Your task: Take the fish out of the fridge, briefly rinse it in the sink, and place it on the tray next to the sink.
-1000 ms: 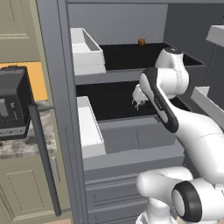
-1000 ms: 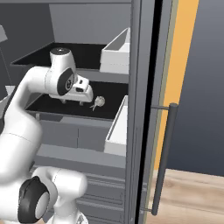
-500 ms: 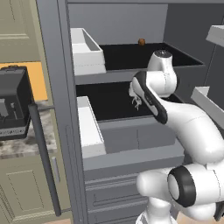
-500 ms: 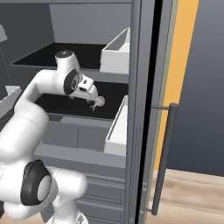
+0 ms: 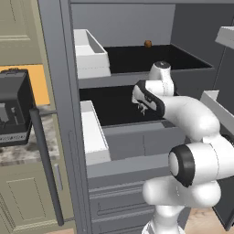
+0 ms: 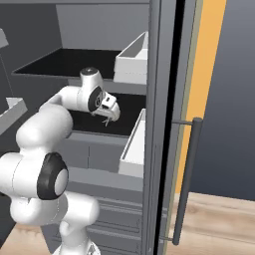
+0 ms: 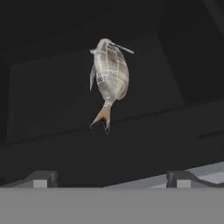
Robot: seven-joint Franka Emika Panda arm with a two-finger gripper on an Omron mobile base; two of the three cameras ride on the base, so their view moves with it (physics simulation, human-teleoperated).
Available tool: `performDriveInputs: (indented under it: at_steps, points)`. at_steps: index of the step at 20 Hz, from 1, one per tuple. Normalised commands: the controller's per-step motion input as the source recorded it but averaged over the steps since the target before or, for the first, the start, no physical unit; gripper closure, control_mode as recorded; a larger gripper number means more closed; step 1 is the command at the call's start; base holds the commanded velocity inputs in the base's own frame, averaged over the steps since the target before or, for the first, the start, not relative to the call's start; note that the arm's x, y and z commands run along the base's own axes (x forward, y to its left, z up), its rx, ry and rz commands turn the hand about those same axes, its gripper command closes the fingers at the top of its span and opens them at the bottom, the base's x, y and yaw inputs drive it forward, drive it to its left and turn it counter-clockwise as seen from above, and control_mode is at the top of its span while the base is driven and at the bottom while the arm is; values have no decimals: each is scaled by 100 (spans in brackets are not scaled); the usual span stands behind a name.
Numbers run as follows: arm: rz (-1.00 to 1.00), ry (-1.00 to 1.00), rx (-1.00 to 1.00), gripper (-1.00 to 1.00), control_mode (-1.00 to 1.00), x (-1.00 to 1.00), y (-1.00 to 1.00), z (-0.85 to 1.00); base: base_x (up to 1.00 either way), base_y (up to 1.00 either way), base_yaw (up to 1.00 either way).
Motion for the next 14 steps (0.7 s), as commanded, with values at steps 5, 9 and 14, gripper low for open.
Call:
performDriveInputs:
  at_steps: [5,9,14]
  points:
    - [1,-10,-6,-100,-100,22,0,-43,0,0,0]
    - [3,-6,-7,-100,-100,47,3,-40,0,0,0]
    - [0,0,0,-100,-100,71,0,-15,0,0,0]
